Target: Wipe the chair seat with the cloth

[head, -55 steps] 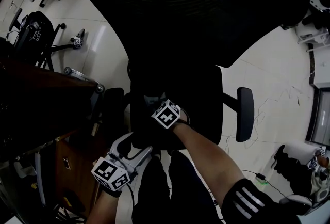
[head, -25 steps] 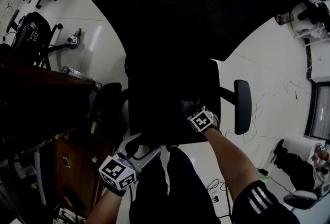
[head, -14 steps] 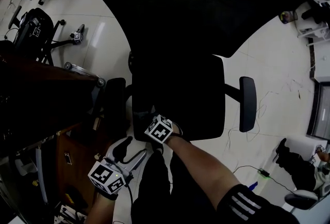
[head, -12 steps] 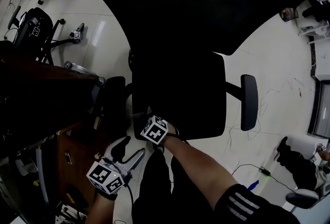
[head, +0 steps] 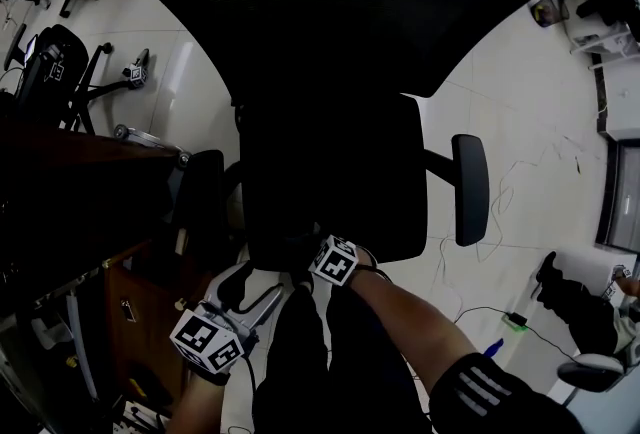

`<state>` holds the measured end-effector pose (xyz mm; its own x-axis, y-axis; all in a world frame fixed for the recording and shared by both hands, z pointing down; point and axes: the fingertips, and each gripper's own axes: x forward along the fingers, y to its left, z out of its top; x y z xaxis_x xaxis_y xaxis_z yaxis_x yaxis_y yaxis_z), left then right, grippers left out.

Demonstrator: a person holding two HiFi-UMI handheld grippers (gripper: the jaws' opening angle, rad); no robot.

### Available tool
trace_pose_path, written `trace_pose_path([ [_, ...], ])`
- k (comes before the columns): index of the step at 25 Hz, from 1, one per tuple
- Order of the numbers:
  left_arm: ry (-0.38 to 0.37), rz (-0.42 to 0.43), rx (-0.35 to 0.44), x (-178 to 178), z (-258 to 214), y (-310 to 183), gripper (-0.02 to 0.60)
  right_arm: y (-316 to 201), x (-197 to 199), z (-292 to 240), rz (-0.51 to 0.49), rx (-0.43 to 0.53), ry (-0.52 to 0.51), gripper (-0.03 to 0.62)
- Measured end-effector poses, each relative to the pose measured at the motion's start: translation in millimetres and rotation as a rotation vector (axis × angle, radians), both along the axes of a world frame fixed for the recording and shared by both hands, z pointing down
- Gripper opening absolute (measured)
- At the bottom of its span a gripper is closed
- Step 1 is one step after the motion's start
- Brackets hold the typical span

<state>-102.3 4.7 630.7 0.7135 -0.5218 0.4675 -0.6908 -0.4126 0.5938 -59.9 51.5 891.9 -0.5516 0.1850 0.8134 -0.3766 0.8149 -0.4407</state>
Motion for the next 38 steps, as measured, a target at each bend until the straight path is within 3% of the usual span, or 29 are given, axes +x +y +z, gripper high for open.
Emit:
trace_pose_path([
  [10,0.034,0.087,0.023,47.3,-17.8,-17.4,0.308,-10.3,203.9,-3.3,0.23,0.047,0.205,0.034],
  [15,0.043,0.121,0.034,65.1,-21.6,-24.1,0.308,-12.9,250.0,-13.0,0.272,0.054,0.272,0.034],
  [20,0.049,0.127,0.041,74.7,-31.8,-28.7,0.308,-13.9,250.5,-20.4,0.398,0.024,0.252,0.035],
  [24,0.048,0.102,0.058,71.6,-42.8,-32.2,0.308,-32.0,209.0,-61.8,0.514,0.012,0.061,0.035],
  [32,0.018,0.036,0.132,74.2,-116.4,-41.1,0.308,-85.6,149.0,-232.1,0.624,0.093,-0.328,0.035],
  [38,0.04,-0.038,0.199,73.0,-176.2,-31.3,0.308,-95.3,134.4,-337.9,0.573,0.164,-0.459,0.035],
])
